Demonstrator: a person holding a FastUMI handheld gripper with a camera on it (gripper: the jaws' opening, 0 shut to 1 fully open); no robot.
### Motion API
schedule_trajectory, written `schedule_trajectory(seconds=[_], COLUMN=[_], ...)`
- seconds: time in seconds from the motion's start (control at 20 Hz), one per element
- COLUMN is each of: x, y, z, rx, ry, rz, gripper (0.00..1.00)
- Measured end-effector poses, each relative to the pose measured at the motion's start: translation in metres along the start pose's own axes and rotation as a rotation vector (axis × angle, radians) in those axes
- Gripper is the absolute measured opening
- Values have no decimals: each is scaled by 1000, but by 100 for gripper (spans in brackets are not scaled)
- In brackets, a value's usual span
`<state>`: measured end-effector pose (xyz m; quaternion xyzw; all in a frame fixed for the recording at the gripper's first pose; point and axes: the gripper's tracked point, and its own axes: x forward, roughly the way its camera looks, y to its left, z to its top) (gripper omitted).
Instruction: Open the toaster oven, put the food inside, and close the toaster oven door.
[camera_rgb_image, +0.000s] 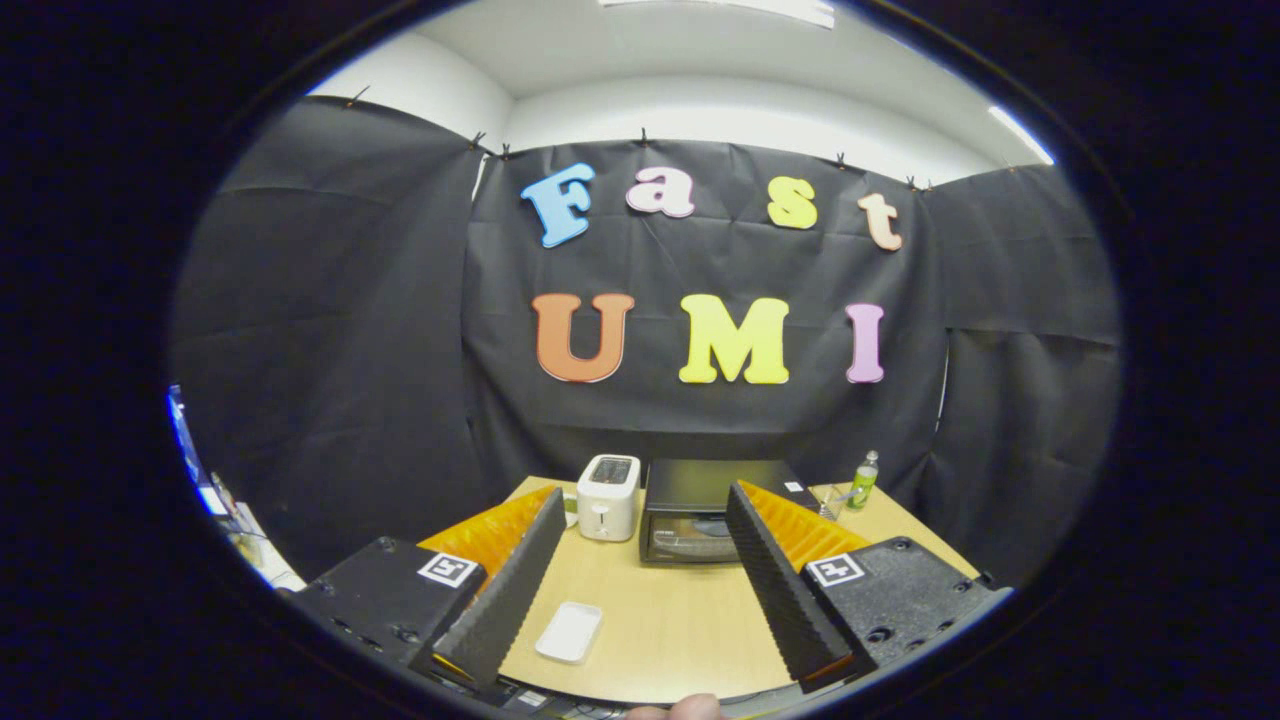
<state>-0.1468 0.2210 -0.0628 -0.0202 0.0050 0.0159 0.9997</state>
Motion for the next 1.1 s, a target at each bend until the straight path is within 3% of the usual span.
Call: schedule_trajectory(seconds=[0.2, 0.45, 0.8, 1.1], x=[5, 21, 28, 23], y=[18, 38, 85, 67], z=[-17, -42, -60, -51], rx=[19, -90, -33, -15], ry=[-13, -11, 24, 22], rz=[-6, -22, 5, -58], gripper=[100, 100, 100, 100])
